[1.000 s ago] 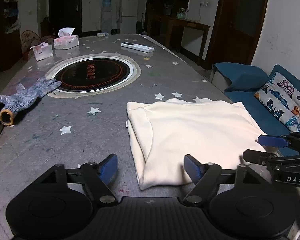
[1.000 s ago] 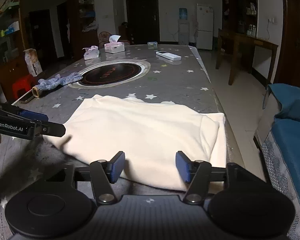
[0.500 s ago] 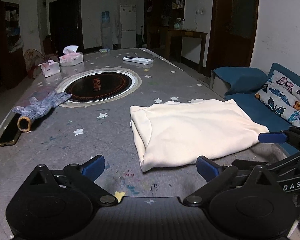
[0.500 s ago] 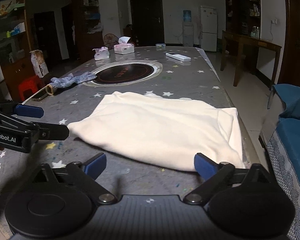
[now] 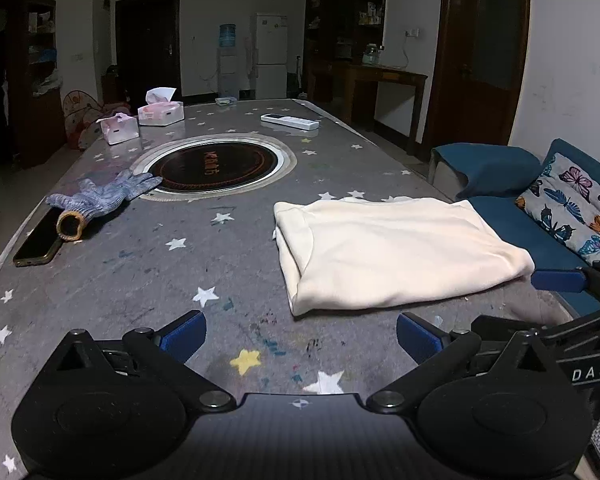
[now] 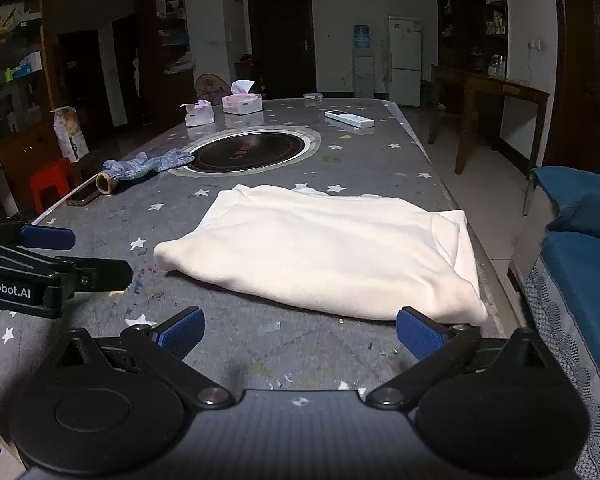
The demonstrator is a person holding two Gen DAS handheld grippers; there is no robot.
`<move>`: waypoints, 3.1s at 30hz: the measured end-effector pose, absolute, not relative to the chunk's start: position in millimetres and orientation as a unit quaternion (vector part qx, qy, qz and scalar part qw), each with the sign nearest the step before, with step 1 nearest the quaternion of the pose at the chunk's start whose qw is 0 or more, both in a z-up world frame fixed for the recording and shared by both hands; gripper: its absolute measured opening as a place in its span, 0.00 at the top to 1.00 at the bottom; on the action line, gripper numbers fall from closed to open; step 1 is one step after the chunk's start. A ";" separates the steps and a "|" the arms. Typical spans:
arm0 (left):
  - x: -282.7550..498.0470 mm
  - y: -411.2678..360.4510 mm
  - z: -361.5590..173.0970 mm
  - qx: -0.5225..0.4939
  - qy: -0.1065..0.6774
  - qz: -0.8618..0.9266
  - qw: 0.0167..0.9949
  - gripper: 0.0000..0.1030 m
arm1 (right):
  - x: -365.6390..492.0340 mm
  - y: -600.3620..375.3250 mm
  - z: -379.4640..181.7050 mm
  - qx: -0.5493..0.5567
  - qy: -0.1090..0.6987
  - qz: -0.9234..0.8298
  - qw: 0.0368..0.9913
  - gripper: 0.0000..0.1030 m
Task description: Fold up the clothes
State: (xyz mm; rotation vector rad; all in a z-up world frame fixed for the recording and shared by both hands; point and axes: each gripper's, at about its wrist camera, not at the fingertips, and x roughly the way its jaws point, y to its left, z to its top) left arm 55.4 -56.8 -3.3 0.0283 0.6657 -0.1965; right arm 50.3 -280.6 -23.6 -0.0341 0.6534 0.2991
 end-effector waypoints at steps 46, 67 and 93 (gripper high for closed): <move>-6.3 -59.3 8.6 0.017 0.299 -0.085 0.950 0.00 | -4.5 -274.9 -5.5 -0.023 0.285 0.119 0.951 0.00; -14.5 -63.0 10.9 0.021 0.292 -0.089 0.952 0.00 | -16.5 -276.1 -1.5 -0.025 0.276 0.118 0.954 0.00; 15.0 -67.6 4.3 0.029 0.310 -0.092 0.946 0.00 | 8.0 -275.2 -7.6 -0.030 0.292 0.120 0.948 0.00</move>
